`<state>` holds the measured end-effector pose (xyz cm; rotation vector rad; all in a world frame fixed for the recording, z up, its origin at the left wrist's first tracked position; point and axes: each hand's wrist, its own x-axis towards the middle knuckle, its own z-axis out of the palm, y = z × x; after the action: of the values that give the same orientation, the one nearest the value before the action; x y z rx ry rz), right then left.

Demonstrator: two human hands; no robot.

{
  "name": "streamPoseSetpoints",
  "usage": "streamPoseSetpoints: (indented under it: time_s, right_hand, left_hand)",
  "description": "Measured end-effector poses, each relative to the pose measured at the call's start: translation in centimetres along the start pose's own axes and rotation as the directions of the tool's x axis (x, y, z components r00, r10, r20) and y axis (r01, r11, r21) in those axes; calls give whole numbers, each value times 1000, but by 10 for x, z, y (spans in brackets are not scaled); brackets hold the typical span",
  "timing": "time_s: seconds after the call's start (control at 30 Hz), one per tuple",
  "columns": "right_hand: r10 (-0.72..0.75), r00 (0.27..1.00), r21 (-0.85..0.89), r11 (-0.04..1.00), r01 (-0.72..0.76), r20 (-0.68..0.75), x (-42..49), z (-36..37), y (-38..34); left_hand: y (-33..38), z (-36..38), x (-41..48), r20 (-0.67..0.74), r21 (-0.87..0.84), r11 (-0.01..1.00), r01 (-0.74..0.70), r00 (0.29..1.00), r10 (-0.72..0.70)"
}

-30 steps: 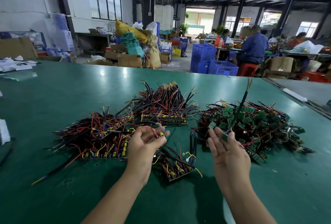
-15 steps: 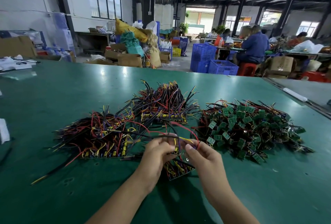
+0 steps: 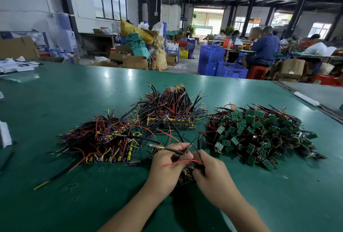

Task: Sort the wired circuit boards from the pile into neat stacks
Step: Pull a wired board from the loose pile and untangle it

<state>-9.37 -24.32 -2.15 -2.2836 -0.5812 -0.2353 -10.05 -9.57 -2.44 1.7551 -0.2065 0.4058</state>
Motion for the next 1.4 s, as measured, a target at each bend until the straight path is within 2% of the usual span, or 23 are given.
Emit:
streamPoseSetpoints:
  time_s: [0.1,0.2,0.3,0.37,0.4,0.47,0.57,0.73,0.83,0.9,1.0,1.1,1.23,1.33,1.4]
  right_hand:
    - [20,998,88,996,-16,-55,0,-1,2]
    - [190,971,239,959,-153,-142,2,-3,3]
    - [380,911,522,815,-250,-157,5,-8,0]
    - [406,910,666,703,-251,-85,5,-9,-4]
    - [381,923,689,683,-244,-52,4,-8,-6]
    - [327,945,653,720,-235,-20,3,-4,-9]
    - [321,946,582,777,-240,-38,1,0,-8]
    - [367,930,641,707,-299,28,2,4,-6]
    - [348,937,633,718,-291,36,1,3,-8]
    - [307,952,555,791,-259,7,0,4,-9]
    - [163,986,392,910,-139,-29,-3,5,-10]
    - [50,998,332,943,-36,-34,-3,5,-13]
    - [37,995,235,972,-13,-96,-3,3,-7]
    - [54,991,146,989,-36,-124,-2,3,-3]
    - [35,989,104,994,-20,-143,-1,3,-2]
  left_hand:
    - [-1,-2,1,-11,-129,992,9,1000,-11]
    - [-1,-3,2,-13,-146,988,47,999,-49]
    - [2,-4,2,-57,-191,980,55,996,-66]
    - [2,-3,2,-71,-158,987,38,996,-50]
    - [0,-2,2,-79,-136,990,30,996,-41]
    - [-2,0,1,-96,-115,993,32,994,-43]
    - [-5,1,0,-135,-105,993,56,988,-70]
    - [2,5,-1,-152,-24,1000,-17,988,13]
    - [4,7,-3,-136,17,999,-43,990,45]
    - [2,7,-4,-106,13,1000,-19,994,20]
    - [2,11,-7,-56,30,1000,2,998,-1]
    - [2,13,-9,18,15,1000,-4,1000,4]
    - [1,12,-10,113,68,994,86,989,-94]
    - [5,11,-11,220,-26,985,173,962,-163]
    - [10,11,-9,254,-204,946,253,947,-199]
